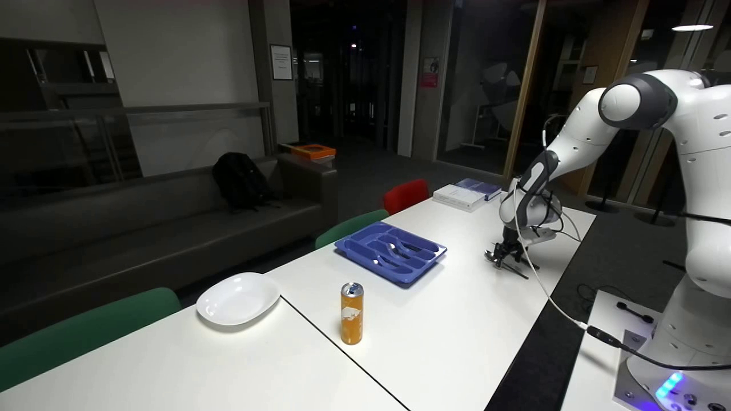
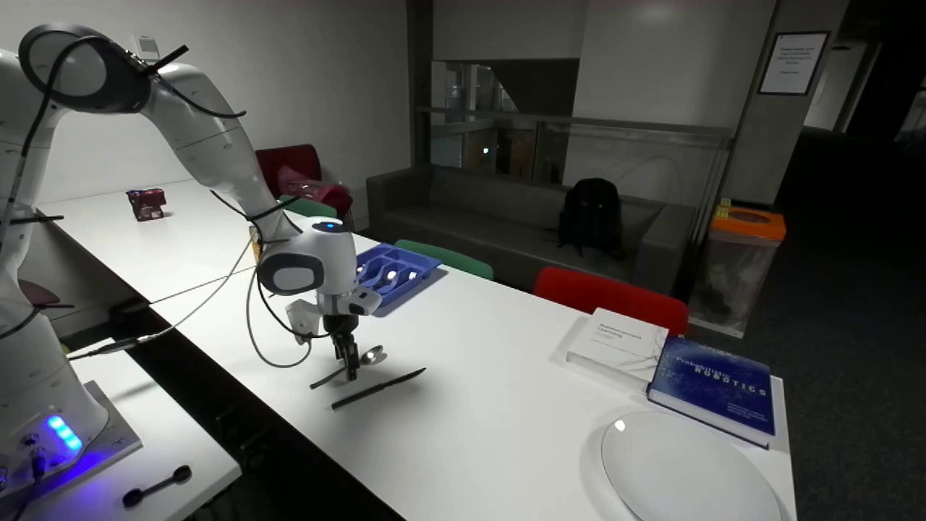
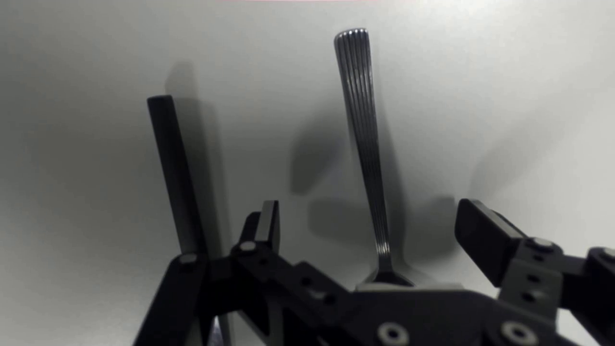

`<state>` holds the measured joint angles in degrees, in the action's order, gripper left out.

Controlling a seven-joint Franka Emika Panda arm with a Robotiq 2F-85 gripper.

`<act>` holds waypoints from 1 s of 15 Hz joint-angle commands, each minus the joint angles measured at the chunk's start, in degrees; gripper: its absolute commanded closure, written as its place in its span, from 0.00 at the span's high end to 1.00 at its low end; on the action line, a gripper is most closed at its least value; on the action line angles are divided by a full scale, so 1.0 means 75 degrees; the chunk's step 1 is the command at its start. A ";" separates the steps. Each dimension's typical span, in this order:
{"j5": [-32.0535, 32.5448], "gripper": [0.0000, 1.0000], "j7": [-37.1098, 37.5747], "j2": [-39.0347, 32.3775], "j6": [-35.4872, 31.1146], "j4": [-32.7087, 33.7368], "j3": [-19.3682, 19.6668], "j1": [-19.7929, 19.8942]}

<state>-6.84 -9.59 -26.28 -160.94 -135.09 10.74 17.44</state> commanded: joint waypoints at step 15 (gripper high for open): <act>0.0384 0.02 0.0219 0.0382 -0.0240 -0.0347 0.0122 -0.0152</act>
<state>-6.28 -9.58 -25.92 -160.95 -135.08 10.68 17.35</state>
